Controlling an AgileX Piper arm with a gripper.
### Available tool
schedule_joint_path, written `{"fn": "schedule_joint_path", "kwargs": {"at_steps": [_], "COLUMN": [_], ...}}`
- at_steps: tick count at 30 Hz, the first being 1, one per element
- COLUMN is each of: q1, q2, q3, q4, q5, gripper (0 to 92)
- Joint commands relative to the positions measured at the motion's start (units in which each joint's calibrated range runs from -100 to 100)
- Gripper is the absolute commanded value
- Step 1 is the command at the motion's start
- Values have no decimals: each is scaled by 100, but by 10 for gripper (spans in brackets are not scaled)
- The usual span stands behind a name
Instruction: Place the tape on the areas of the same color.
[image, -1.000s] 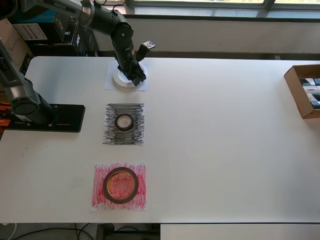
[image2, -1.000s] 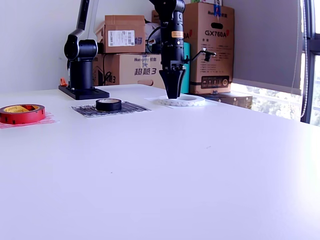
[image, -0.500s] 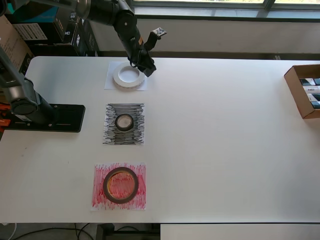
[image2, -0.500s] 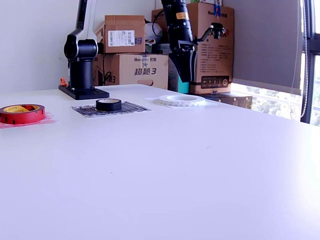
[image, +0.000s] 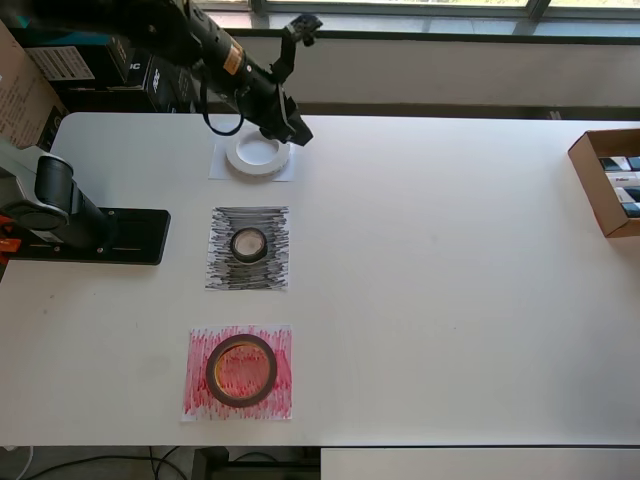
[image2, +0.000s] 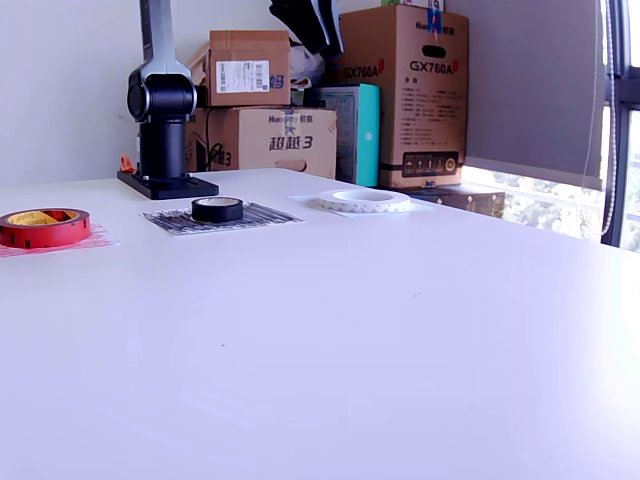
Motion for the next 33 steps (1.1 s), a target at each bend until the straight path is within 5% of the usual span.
{"fn": "schedule_joint_path", "kwargs": {"at_steps": [1,5,15,26,33], "q1": [-186,-210,-28,122,129], "q2": [-2692,-4180,-7183,-9315,-9343], "q3": [1818,2972,4480,5398,6443], "q4": [-1273,-2190,-2393,-2470,-4599], "q5": [-971,-1004,-1765,-1871,-1871], "gripper": [129,2,2,2,2]}}
